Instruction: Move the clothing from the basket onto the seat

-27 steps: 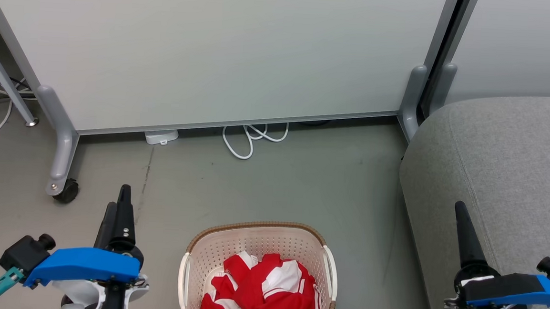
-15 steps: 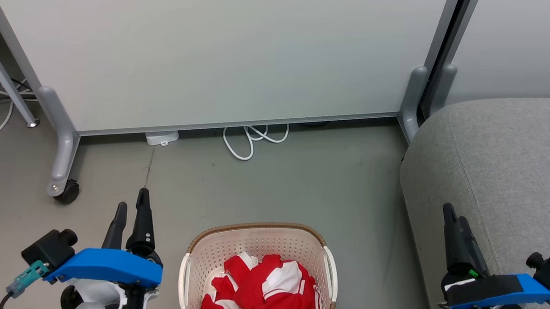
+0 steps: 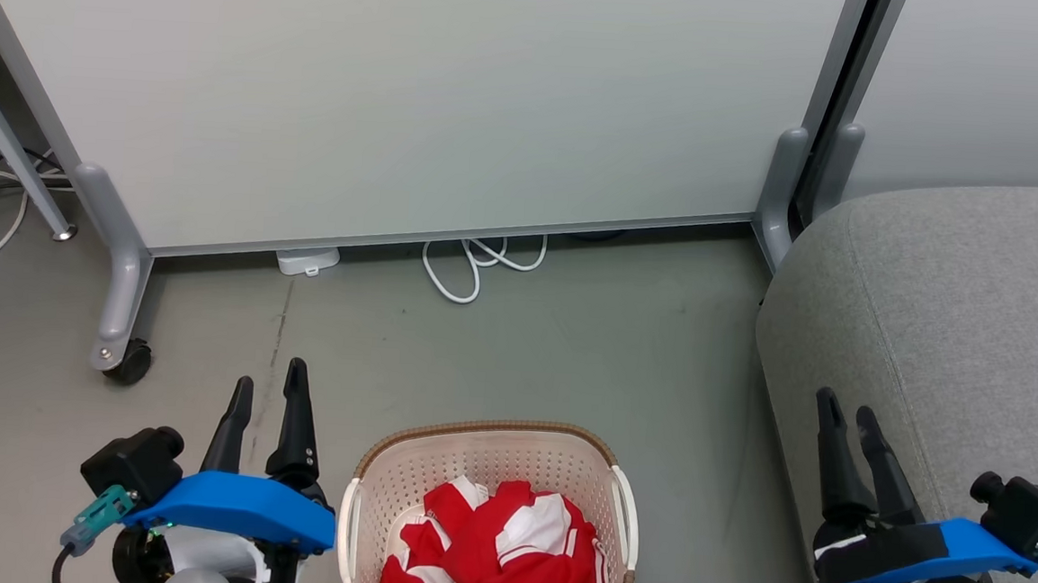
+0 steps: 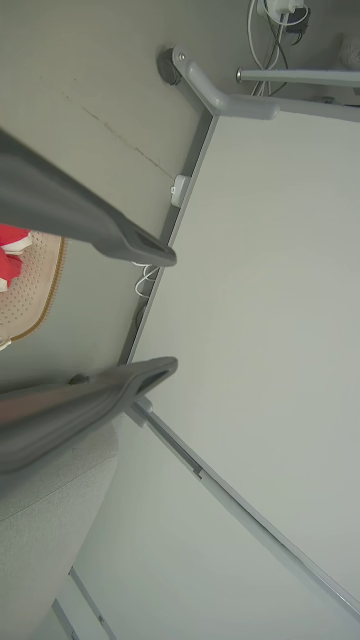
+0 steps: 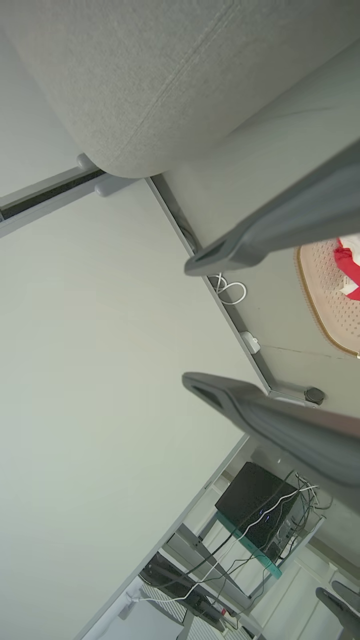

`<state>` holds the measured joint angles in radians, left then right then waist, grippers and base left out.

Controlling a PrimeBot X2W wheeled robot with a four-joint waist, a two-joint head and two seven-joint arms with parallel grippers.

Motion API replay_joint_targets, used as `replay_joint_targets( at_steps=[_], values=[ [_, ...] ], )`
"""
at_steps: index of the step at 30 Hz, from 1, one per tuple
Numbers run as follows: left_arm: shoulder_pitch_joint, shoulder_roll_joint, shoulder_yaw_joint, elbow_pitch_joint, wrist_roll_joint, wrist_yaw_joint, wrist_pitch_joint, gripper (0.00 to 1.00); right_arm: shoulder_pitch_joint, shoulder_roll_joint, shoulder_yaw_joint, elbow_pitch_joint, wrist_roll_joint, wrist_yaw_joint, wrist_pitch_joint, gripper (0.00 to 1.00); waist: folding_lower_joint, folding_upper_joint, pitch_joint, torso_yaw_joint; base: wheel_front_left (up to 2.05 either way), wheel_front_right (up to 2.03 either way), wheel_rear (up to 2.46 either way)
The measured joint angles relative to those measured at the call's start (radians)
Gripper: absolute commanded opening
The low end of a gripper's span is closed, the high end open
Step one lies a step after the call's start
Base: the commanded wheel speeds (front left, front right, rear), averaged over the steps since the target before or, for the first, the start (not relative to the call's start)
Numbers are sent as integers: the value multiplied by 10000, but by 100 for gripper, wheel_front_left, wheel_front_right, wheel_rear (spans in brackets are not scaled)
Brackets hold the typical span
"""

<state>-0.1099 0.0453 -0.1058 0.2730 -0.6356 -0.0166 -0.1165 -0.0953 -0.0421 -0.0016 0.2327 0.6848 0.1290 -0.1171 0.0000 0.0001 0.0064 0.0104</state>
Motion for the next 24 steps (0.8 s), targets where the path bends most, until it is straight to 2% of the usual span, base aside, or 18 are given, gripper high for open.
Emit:
replay_joint_targets(
  at_steps=[17,24],
  values=[
    [-118,21,-362,54,1850,77,-443,100,28,-13,228,75,-1801,2,-435,100,0,0,10,45,0,0,0],
    [-162,27,-541,104,2468,-38,-616,100,31,-19,290,90,-2529,2,-602,100,0,0,8,79,0,0,0]
  ],
)
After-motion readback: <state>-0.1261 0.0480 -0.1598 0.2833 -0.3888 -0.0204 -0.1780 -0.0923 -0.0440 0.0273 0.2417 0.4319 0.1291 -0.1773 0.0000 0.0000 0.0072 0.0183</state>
